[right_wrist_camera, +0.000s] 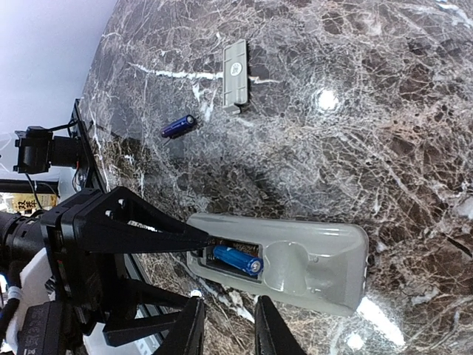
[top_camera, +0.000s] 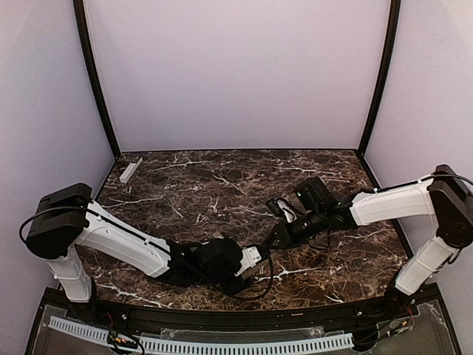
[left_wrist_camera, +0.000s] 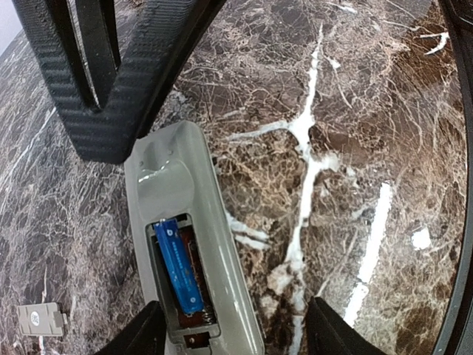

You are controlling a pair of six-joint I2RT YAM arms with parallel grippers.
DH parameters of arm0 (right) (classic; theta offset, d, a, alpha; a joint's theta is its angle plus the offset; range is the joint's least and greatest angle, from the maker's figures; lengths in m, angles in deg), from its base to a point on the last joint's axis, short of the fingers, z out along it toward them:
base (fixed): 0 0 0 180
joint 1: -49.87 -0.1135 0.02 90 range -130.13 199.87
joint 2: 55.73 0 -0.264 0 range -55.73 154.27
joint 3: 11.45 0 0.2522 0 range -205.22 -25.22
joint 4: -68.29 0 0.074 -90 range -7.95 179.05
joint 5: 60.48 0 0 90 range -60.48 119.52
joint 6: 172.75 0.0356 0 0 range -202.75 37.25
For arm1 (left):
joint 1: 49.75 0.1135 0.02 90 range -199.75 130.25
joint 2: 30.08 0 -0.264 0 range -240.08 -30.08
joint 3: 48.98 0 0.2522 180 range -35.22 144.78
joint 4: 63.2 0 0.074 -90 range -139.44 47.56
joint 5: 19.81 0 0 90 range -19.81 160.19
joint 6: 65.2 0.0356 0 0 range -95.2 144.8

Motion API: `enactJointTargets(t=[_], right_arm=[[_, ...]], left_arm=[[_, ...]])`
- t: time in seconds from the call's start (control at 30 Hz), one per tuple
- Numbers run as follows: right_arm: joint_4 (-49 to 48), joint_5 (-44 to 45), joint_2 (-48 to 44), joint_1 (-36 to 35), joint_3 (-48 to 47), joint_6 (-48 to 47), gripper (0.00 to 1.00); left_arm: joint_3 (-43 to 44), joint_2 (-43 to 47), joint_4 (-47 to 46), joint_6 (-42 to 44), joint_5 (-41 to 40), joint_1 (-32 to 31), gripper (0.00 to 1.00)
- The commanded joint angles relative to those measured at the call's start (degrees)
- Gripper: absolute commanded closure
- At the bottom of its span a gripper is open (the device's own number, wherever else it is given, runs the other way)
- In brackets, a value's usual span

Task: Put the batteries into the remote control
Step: Press the battery in the battery compartment.

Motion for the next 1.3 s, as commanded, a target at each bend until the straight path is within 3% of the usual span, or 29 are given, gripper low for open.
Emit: enactJointTargets(t=[0.0, 0.8, 1.27], right_arm=[[-2.08, -1.48, 1.53, 0.15, 0.63, 0.43, 0.77], [-3.47, -2.56, 4.35, -1.44, 0.66, 1.84, 0.78], [-1.63, -1.79, 7.02, -3.15, -0.92, 1.11, 0.84]], left_arm=[[1.55, -0.60, 0.57, -0.63, -0.74, -0.23, 0.35], [4.76, -4.02, 3.74, -2.36, -0.53, 0.03, 0.38], [4.78, -3.98, 4.25, -2.54, -0.82, 0.02, 0.38]])
